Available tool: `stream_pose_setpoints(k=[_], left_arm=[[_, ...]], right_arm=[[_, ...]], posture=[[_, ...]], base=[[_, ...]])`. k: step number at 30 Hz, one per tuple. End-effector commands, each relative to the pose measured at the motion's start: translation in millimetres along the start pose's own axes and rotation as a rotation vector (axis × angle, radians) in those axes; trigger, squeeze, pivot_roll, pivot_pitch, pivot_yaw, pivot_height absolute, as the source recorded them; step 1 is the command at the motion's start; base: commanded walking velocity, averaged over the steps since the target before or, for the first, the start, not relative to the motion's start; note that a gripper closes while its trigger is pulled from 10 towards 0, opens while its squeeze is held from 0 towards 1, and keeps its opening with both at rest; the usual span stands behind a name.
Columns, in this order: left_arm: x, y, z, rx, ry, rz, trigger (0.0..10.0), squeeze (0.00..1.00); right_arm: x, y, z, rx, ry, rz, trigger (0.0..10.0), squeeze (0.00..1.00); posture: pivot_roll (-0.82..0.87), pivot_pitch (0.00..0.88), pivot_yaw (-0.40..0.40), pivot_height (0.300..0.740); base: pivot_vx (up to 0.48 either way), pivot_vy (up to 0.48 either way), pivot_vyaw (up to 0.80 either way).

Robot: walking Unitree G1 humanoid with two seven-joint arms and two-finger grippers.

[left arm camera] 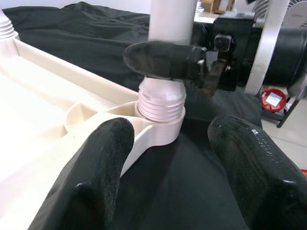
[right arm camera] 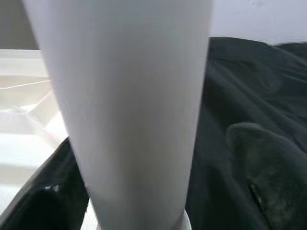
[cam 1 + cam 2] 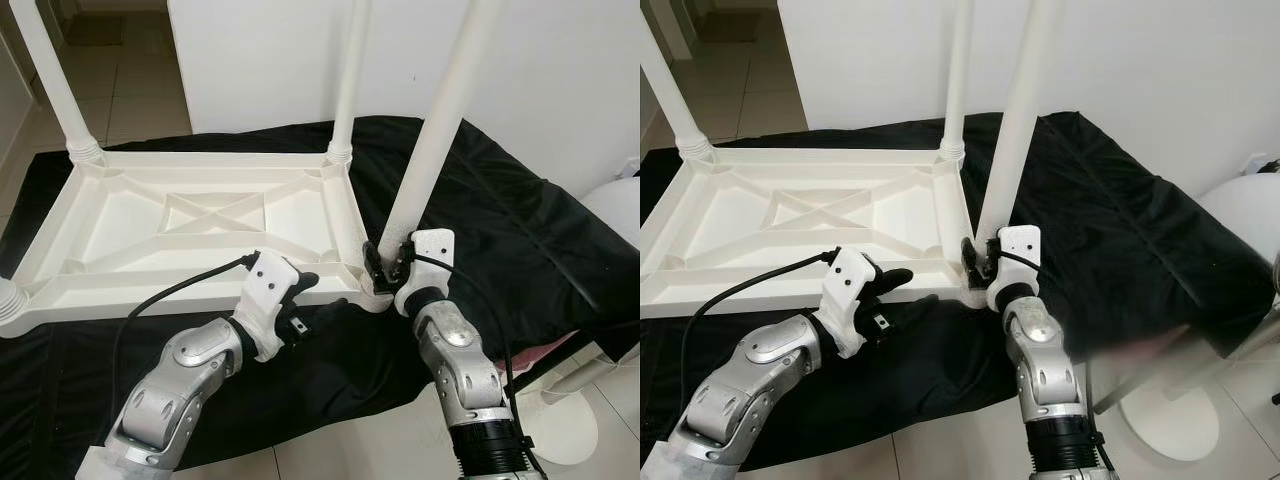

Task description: Building children table

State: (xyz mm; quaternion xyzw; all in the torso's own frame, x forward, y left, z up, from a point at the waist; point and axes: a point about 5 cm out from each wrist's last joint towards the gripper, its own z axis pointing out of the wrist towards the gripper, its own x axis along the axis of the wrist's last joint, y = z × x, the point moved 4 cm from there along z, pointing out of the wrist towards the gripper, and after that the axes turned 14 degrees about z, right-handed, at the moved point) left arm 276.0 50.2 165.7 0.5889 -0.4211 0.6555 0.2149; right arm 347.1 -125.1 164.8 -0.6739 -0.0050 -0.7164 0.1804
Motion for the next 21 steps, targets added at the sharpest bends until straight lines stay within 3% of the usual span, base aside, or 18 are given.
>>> stream_pose_setpoints(k=[1,3,4,9,21], left_arm=[[-4.3,3.1,0.4,-0.004,-0.014,-0.005,10.0,0.00],[-3.8,3.3,0.4,-0.003,-0.012,-0.004,10.0,0.00],[-3.4,3.0,0.4,0.000,-0.011,-0.004,10.0,0.00],[-2.3,1.1,1.0,0.008,-0.008,-0.004,10.0,0.00],[1.4,8.2,5.8,-0.013,0.005,-0.007,10.0,0.00]], right_arm=[[3.6,-2.3,2.0,0.053,-0.005,0.009,10.0,1.00],[3.4,0.0,2.3,0.087,-0.024,0.020,10.0,1.00],[3.6,0.1,2.7,0.144,-0.044,0.012,10.0,0.04],[-0.8,-0.6,0.7,0.364,-0.133,-0.051,10.0,0.00],[-5.4,6.1,15.0,0.550,-0.219,-0.137,10.0,0.00]], posture=[[-0.02,0.019,-0.042,0.740],[-0.02,0.021,-0.045,0.740],[-0.02,0.025,-0.046,0.740],[-0.02,0.035,-0.040,0.740],[-0.01,0.032,-0.040,0.740]], base=[[0.000,0.000,0.00],[0.000,0.000,0.00],[0.000,0.000,0.00],[0.000,0.000,0.00],[0.000,0.000,0.00]])
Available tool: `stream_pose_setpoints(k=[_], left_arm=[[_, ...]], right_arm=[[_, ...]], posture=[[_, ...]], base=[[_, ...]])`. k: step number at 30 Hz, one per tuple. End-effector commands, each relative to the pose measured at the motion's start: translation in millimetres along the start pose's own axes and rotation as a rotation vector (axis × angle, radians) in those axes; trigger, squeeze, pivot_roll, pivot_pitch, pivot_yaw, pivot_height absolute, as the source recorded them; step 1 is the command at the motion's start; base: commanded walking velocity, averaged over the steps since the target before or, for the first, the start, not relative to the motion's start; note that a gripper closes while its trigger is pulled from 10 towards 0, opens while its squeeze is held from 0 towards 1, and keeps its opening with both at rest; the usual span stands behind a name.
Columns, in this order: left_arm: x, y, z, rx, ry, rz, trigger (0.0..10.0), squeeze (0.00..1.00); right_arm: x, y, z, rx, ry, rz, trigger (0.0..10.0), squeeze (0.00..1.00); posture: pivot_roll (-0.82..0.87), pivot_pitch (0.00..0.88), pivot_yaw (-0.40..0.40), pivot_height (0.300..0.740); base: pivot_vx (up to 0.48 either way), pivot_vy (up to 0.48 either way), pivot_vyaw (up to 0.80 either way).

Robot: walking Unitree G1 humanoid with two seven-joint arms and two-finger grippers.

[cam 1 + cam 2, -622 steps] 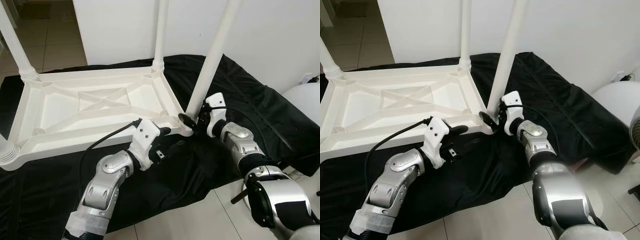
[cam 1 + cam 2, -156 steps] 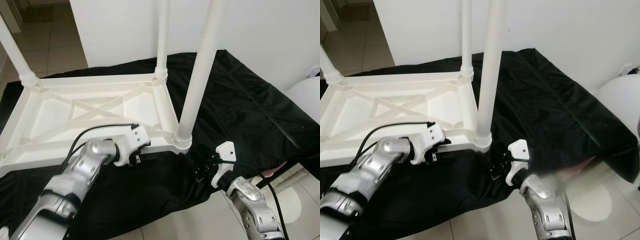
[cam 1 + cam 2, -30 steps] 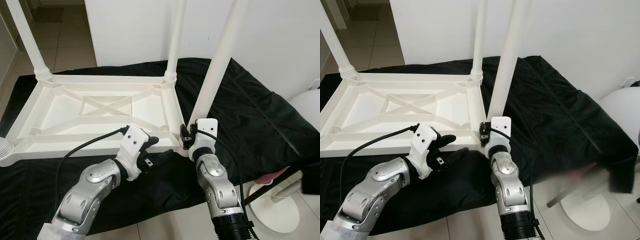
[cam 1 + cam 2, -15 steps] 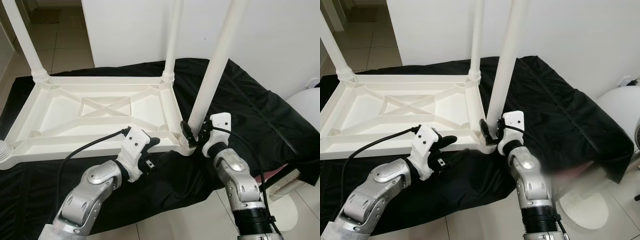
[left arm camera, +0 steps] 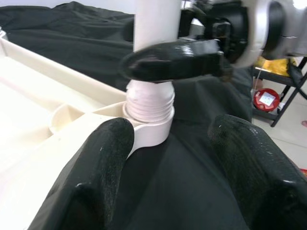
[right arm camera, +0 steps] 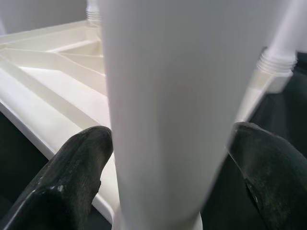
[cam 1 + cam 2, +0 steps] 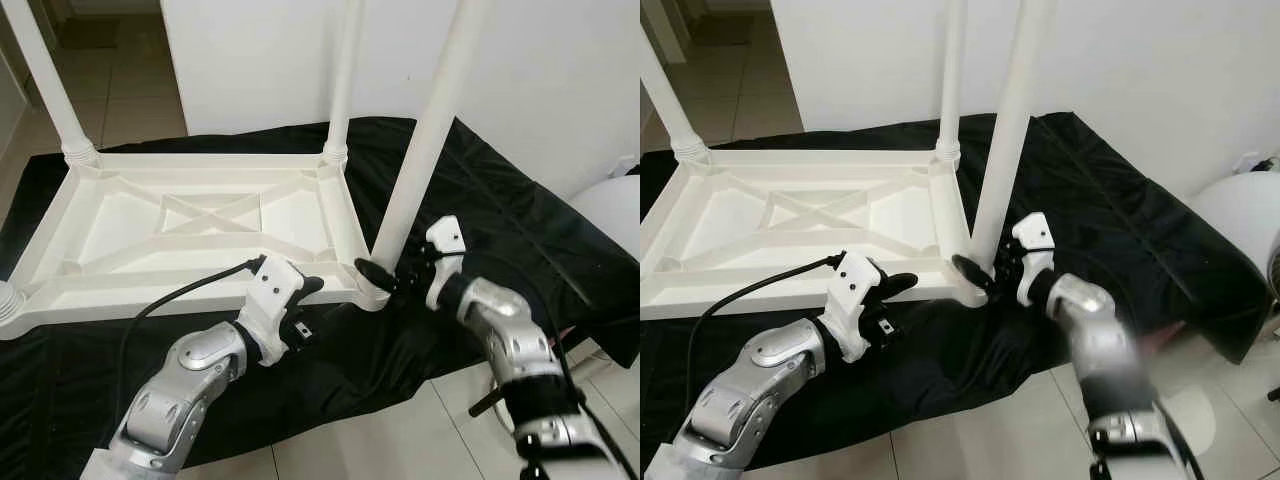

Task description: Building children table

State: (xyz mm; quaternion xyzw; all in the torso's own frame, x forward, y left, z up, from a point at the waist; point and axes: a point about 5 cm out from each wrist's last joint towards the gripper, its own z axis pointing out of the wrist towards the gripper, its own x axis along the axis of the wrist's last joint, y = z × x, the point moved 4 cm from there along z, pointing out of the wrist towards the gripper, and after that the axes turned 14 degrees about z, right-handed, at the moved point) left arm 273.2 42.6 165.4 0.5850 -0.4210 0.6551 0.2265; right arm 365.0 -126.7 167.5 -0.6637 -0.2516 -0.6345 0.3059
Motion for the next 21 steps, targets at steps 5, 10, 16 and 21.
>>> stream_pose_setpoints(k=[5,10,16,21], left_arm=[[0.3,2.5,2.2,-0.006,-0.007,0.007,10.0,0.00],[0.2,0.9,3.3,-0.008,-0.009,0.010,10.0,0.00],[0.8,1.7,3.7,-0.006,-0.007,0.011,10.0,0.00],[0.3,3.9,3.7,-0.006,-0.008,0.006,10.0,0.00]], right_arm=[[-10.8,0.7,8.7,0.058,-0.071,-0.027,10.0,0.00],[-14.3,1.3,14.7,0.102,-0.103,-0.047,3.6,0.00],[-16.6,3.0,17.2,0.125,-0.113,-0.043,0.0,0.00],[-21.5,6.2,15.4,0.124,-0.117,-0.044,0.0,0.00]], posture=[[-0.01,0.029,-0.040,0.740],[0.00,0.021,-0.041,0.740],[0.01,0.019,-0.046,0.740],[0.01,0.026,-0.047,0.740]], base=[[0.000,0.000,0.00],[0.000,0.000,0.00],[0.000,0.000,0.00],[0.000,0.000,0.00]])
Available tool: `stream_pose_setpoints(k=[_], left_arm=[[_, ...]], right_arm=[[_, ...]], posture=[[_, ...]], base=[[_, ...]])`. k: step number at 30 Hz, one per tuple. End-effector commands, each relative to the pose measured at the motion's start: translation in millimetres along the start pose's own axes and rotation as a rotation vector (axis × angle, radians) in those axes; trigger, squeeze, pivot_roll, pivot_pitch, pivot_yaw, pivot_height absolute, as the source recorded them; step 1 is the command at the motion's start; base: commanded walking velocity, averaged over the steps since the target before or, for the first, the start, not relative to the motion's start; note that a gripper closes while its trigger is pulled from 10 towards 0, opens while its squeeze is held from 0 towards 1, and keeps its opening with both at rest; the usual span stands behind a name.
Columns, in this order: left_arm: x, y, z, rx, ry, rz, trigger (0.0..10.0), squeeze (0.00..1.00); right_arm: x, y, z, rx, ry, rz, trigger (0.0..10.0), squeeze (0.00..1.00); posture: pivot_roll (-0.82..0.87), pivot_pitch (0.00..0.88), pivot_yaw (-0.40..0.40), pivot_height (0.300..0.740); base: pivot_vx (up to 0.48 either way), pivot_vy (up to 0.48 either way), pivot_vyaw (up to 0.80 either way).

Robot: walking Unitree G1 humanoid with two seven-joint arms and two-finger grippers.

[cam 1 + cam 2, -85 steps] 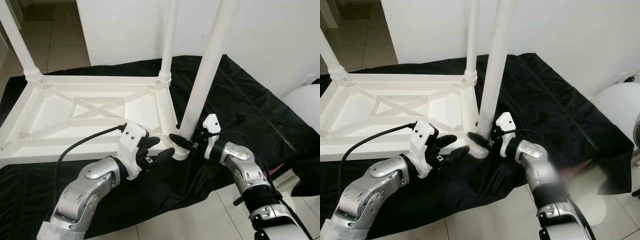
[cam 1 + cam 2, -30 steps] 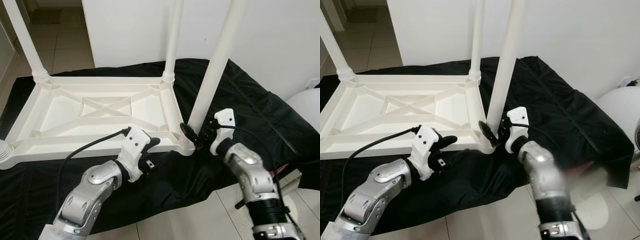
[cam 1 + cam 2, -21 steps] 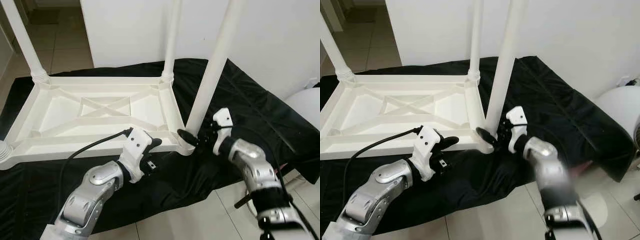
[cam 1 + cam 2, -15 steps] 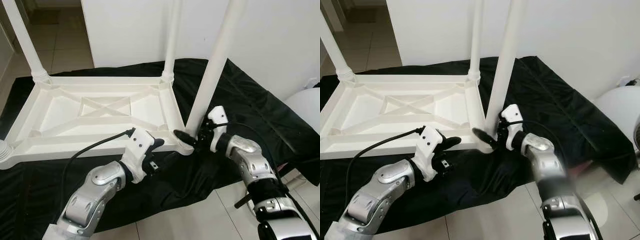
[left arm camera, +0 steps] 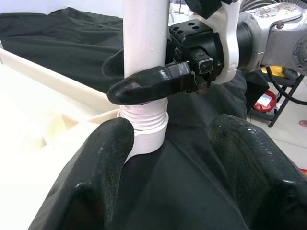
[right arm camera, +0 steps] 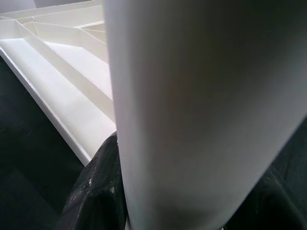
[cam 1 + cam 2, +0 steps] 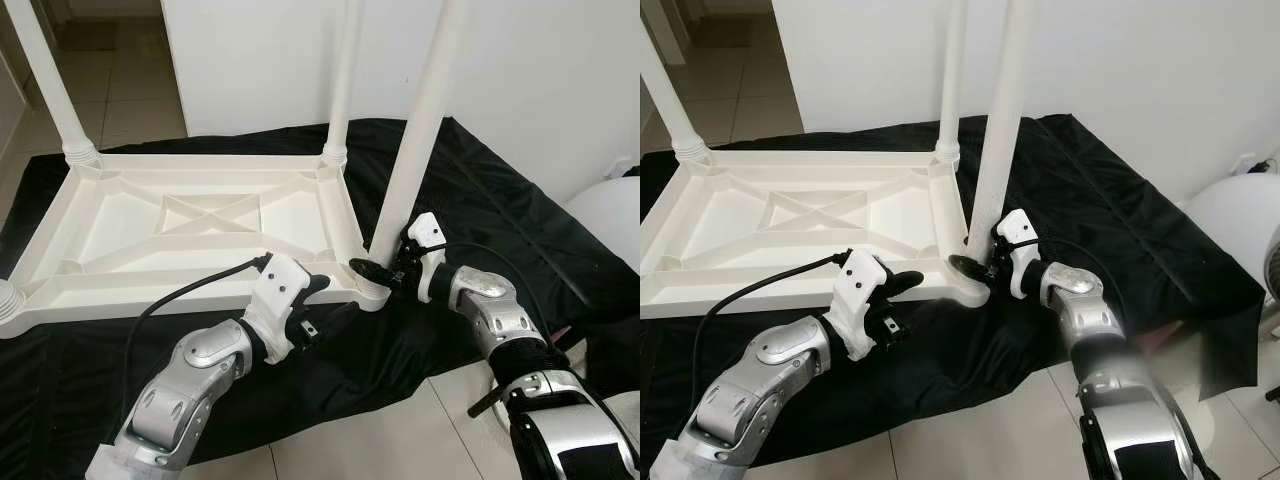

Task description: Building children table

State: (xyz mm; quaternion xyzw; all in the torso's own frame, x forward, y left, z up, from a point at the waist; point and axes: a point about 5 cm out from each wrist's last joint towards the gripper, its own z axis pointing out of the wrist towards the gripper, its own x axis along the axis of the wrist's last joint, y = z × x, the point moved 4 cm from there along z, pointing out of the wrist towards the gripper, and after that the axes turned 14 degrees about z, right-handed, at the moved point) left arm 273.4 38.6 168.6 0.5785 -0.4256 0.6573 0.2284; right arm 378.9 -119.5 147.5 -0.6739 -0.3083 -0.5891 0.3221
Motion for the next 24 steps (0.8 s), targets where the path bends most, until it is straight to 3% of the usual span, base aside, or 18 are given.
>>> stream_pose_setpoints(k=[1,5,6,17,22,24], left_arm=[[-3.3,3.3,0.7,0.003,-0.018,-0.006,10.0,0.00],[-3.2,4.0,1.3,0.001,-0.017,-0.007,10.0,0.00],[-3.5,4.1,1.4,0.000,-0.018,-0.008,10.0,0.00],[-4.5,2.4,-0.1,0.013,-0.020,-0.014,10.0,0.00],[-9.3,-20.9,-8.8,0.089,-0.044,0.002,10.0,0.00],[-10.9,-23.2,-11.2,0.095,-0.053,0.011,10.0,0.00]], right_arm=[[-3.8,-0.4,0.1,0.013,-0.017,-0.023,0.0,0.00],[-7.1,-1.8,-1.3,0.019,-0.017,-0.014,0.0,0.00],[-8.3,-1.6,-2.0,0.007,-0.011,-0.008,10.0,0.00],[-7.1,-2.0,1.7,-0.161,0.021,-0.027,10.0,0.00],[-4.5,-17.9,7.3,-0.280,0.118,0.090,10.0,0.00],[-5.2,-19.1,7.2,-0.318,0.134,0.116,10.0,0.00]], posture=[[0.01,0.026,-0.047,0.740],[0.01,0.026,-0.047,0.740],[0.01,0.026,-0.047,0.740],[-0.01,0.044,-0.049,0.740],[-0.01,0.044,-0.054,0.740],[-0.01,0.043,-0.055,0.740]], base=[[0.000,0.000,0.00],[0.000,0.000,0.00],[0.000,0.000,0.00],[0.000,0.000,0.00],[0.000,0.000,0.00],[0.000,0.000,0.00]])
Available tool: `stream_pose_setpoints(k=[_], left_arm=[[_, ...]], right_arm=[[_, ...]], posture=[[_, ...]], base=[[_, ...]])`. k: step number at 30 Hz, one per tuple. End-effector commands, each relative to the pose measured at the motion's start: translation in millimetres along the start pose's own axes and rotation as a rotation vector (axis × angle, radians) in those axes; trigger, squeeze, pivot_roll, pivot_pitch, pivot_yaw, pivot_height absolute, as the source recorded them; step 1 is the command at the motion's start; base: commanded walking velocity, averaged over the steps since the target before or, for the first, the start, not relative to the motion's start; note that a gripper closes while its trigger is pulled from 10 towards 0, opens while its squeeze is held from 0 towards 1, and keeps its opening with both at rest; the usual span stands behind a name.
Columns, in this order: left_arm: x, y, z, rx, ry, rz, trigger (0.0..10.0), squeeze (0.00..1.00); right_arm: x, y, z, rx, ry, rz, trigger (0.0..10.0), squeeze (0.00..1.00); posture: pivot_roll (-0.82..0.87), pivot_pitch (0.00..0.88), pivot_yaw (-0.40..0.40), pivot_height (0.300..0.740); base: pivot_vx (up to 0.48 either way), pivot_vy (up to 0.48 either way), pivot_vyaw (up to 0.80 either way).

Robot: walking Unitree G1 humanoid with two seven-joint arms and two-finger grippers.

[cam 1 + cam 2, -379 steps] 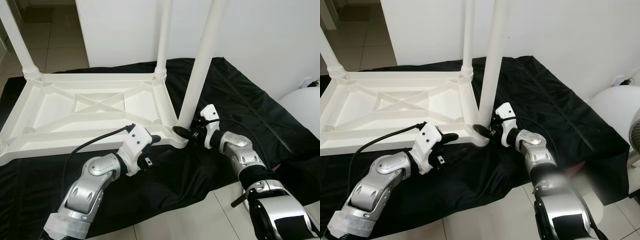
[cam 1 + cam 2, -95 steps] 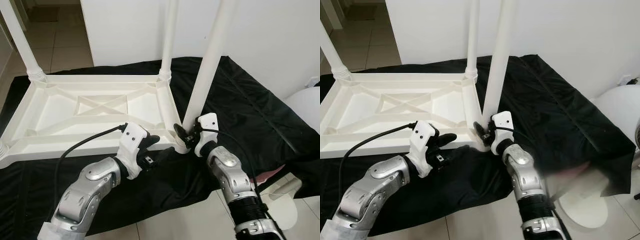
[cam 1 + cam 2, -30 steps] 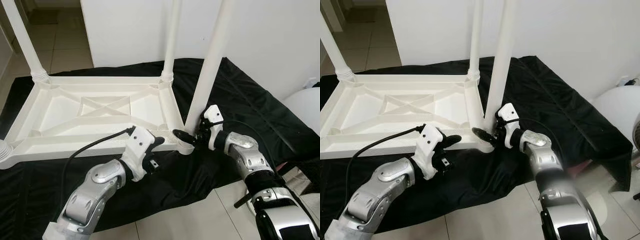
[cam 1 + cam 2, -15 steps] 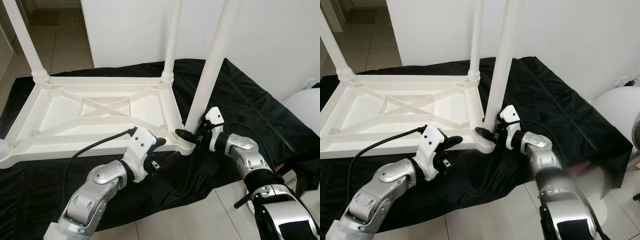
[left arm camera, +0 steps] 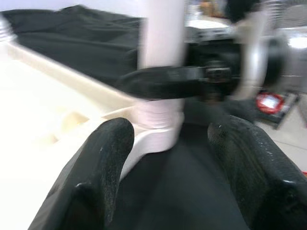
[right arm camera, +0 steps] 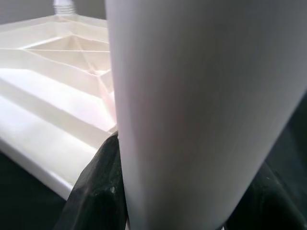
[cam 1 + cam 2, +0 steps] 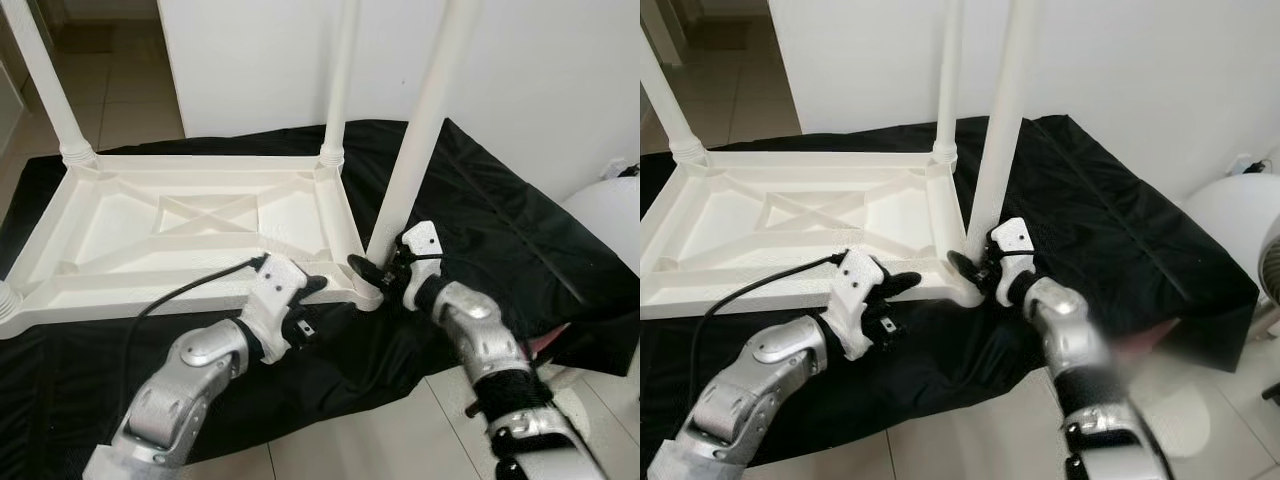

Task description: Building children table

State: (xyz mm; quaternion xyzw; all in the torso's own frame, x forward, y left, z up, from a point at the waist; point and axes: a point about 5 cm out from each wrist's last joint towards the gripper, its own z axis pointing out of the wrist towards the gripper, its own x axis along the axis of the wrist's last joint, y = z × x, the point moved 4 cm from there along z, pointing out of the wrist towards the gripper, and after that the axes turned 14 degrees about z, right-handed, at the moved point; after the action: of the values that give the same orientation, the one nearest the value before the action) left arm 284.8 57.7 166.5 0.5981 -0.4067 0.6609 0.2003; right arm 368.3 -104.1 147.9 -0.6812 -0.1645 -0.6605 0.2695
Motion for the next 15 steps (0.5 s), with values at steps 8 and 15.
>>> stream_pose_setpoints(k=[8,15], left_arm=[[-19.6,-16.4,-11.0,0.070,-0.085,0.069,10.0,0.00],[-19.3,-14.5,-9.2,0.066,-0.081,0.067,10.0,0.00]], right_arm=[[-14.3,-5.8,-8.3,-0.304,0.054,0.121,10.0,0.00],[-18.2,-11.6,-11.6,-0.529,0.081,0.202,10.0,0.00]], posture=[[-0.01,0.039,-0.057,0.740],[-0.01,0.038,-0.057,0.740]], base=[[0.000,0.000,0.00],[0.000,0.000,0.00]])
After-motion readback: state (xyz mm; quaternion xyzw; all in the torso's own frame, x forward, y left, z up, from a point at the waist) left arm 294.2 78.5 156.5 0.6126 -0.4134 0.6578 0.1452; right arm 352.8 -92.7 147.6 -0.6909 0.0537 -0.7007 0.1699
